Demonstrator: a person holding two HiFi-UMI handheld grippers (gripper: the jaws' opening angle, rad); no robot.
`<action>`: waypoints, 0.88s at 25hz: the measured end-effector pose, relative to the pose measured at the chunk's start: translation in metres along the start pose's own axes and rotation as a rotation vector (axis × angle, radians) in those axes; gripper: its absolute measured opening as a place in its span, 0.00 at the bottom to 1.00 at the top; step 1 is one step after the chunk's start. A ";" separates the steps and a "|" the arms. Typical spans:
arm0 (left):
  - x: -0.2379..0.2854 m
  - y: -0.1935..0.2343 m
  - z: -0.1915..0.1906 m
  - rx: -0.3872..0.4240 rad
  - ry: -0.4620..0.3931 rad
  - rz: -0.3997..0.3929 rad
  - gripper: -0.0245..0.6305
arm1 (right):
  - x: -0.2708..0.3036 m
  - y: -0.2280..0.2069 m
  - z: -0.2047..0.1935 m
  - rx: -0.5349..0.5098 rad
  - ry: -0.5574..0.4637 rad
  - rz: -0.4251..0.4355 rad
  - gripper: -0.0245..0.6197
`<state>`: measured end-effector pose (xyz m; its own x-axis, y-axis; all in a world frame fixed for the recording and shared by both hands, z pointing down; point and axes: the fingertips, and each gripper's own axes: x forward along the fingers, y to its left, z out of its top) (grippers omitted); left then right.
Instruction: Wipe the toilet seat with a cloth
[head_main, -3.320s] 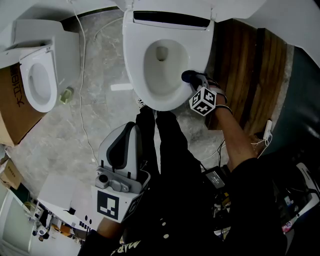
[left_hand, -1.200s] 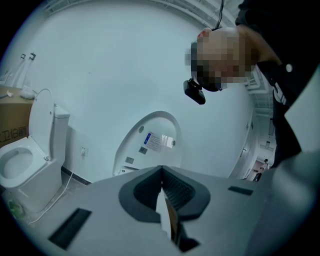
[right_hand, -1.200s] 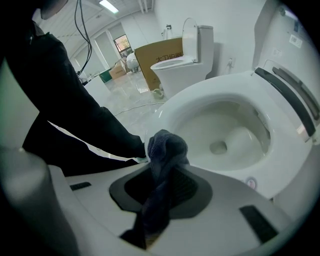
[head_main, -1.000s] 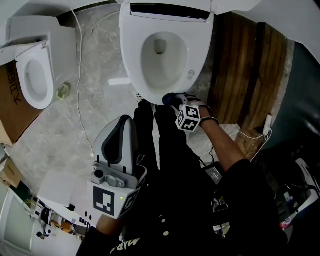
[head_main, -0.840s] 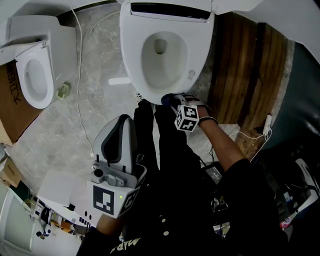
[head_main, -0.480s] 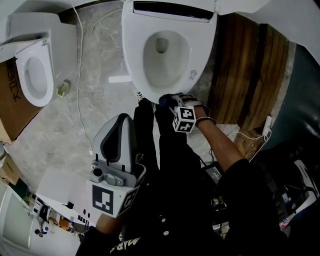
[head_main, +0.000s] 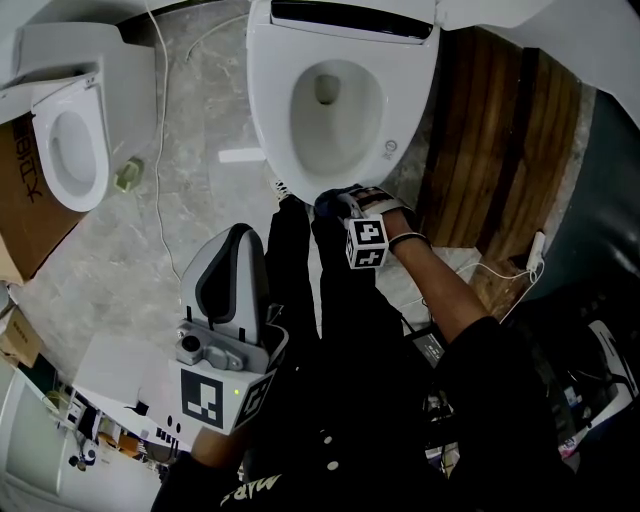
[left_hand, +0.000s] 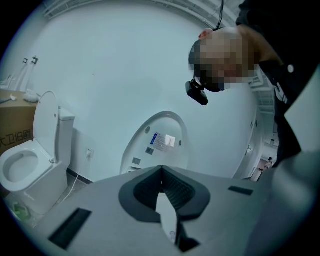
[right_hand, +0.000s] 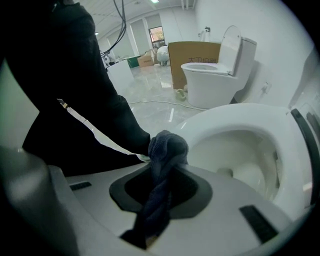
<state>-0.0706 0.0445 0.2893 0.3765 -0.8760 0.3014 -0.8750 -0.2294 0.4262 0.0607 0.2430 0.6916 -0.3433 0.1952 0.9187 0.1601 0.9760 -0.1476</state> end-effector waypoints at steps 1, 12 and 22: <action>0.000 0.001 0.000 0.004 -0.001 0.002 0.05 | 0.001 0.000 0.002 -0.021 0.001 0.003 0.17; -0.004 0.011 0.003 0.003 -0.006 0.013 0.05 | 0.011 0.000 0.027 -0.147 -0.006 0.012 0.17; -0.007 0.016 -0.002 -0.011 -0.001 0.019 0.05 | 0.014 -0.003 0.036 -0.116 -0.025 0.019 0.17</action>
<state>-0.0869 0.0478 0.2953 0.3592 -0.8807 0.3087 -0.8788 -0.2079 0.4294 0.0222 0.2465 0.6915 -0.3621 0.2170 0.9065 0.2719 0.9548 -0.1199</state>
